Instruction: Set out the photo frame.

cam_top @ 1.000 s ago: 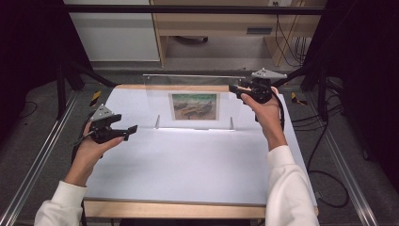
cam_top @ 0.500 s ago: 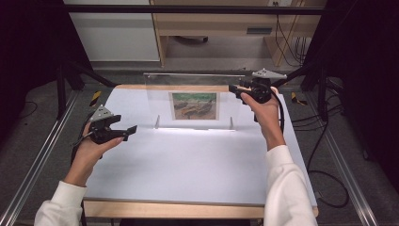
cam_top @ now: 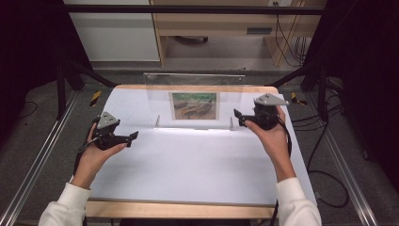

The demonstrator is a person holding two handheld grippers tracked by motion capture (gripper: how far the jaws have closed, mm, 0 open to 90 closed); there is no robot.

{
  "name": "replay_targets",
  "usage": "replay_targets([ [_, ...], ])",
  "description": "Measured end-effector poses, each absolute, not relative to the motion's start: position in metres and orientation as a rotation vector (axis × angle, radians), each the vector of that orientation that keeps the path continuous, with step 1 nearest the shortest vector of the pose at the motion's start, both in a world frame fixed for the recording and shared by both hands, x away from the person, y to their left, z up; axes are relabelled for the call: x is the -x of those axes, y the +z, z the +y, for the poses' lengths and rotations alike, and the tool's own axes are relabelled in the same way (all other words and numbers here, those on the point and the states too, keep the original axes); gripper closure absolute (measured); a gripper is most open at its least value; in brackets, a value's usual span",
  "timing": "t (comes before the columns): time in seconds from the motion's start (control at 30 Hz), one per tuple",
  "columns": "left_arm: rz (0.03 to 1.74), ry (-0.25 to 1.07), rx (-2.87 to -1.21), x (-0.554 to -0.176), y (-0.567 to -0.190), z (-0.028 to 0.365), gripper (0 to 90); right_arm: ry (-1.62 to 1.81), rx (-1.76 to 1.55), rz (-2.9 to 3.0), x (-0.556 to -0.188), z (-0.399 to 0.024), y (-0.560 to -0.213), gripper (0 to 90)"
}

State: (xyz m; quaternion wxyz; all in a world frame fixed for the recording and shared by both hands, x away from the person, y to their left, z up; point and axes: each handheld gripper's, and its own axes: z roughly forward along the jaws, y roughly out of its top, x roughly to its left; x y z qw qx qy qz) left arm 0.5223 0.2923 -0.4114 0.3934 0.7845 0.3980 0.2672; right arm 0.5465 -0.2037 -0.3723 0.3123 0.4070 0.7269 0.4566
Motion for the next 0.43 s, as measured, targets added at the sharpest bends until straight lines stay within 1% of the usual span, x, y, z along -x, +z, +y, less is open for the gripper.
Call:
replay_targets([
  [0.07, 1.017, 0.676, -1.991, -0.520, -0.415, 0.291, 9.1, 1.170, -1.093, 1.950, -0.533, -0.204, -0.385, 9.7],
  [0.17, 1.023, 0.684, -2.000, -0.515, -0.420, 0.289, 8.1, 1.126, -1.115, 1.971, -0.517, -0.206, -0.402, 9.8],
  [0.33, 1.037, 0.704, -2.001, -0.502, -0.428, 0.290, 7.6, 1.101, -1.178, 1.992, -0.503, -0.208, -0.416, 9.0],
  [0.43, 1.036, 0.694, -1.999, -0.494, -0.435, 0.293, 7.4, 1.099, -1.193, 1.995, -0.495, -0.206, -0.424, 8.5],
])
